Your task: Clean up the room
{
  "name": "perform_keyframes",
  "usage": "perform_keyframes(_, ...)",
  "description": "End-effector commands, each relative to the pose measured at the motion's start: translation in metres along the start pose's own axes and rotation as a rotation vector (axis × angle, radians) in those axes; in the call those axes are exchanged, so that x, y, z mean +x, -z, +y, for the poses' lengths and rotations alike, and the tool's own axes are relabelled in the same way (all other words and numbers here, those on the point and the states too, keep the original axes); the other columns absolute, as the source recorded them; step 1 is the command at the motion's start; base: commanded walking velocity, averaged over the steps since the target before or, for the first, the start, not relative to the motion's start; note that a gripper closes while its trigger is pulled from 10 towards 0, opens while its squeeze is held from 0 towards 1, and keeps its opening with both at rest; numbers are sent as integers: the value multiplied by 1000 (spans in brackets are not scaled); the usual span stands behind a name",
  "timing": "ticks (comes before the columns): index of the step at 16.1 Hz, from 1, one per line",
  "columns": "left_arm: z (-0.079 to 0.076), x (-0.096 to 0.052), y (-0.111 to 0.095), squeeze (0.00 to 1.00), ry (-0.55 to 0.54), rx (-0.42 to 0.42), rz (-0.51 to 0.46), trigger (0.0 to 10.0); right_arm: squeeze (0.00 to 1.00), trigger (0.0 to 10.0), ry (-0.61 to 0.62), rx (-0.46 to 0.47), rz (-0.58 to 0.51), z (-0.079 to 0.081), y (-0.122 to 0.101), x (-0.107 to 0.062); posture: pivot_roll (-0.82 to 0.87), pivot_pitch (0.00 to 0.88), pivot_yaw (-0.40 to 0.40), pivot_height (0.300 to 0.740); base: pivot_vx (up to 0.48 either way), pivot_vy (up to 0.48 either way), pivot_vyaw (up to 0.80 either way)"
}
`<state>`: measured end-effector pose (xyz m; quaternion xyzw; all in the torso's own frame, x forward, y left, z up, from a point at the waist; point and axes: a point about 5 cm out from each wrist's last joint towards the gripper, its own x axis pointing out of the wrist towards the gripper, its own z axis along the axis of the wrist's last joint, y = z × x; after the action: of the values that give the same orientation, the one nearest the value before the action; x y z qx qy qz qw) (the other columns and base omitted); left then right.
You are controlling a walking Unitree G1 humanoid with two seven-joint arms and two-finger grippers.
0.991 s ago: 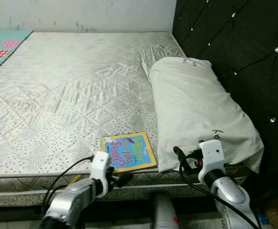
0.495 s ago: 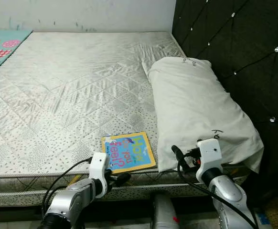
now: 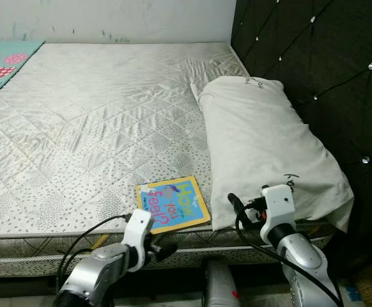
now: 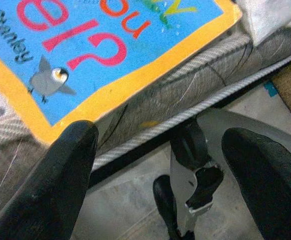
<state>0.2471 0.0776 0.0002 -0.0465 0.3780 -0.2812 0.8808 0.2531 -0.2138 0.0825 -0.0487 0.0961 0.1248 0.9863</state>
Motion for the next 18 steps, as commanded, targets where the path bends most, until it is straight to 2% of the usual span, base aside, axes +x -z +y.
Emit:
perform_keyframes(1, 6, -5, 2, 0, -14, -5, 11, 10000, 0, 10000, 2, 1, 5, 1, 2, 2, -204, 0, -17, 577, 0, 0, 0)
perform_keyframes(3, 15, -11, 2, 0, -46, 10, 15, 10000, 0, 10000, 0, 2, 5, 2, 2, 2, -202, 0, -18, 577, 0, 0, 0)
perform_keyframes(5, 35, -19, 2, 0, -116, -12, 6, 10000, 0, 10000, 3, 2, 5, 1, 2, 2, -200, 0, -18, 577, 0, 0, 0)
perform_keyframes(6, 38, -21, 1, 0, -123, -15, 5, 10000, 0, 10000, 3, 1, 4, 1, 2, 3, -200, 0, -18, 577, 0, 0, 0)
perform_keyframes(9, 62, -28, -7, 0, -205, -9, -21, 10000, 0, 10000, 5, 3, 4, 1, 3, 2, -201, 0, -18, 577, 0, 0, 0)
perform_keyframes(13, 84, -32, -20, 0, -281, -21, -61, 10000, 0, 10000, 10, 1, 0, 1, 3, 2, -204, 0, -18, 577, 0, 0, 0)
perform_keyframes(16, 94, -34, -24, 0, -308, -38, -70, 10000, 0, 10000, 14, 0, 0, 0, 3, 2, -209, 0, -16, 577, 0, 0, 0)
perform_keyframes(18, 96, -32, -26, 0, -310, -41, -72, 10000, 0, 10000, 14, -1, 0, 1, 3, 2, -213, 0, -15, 577, 0, 0, 0)
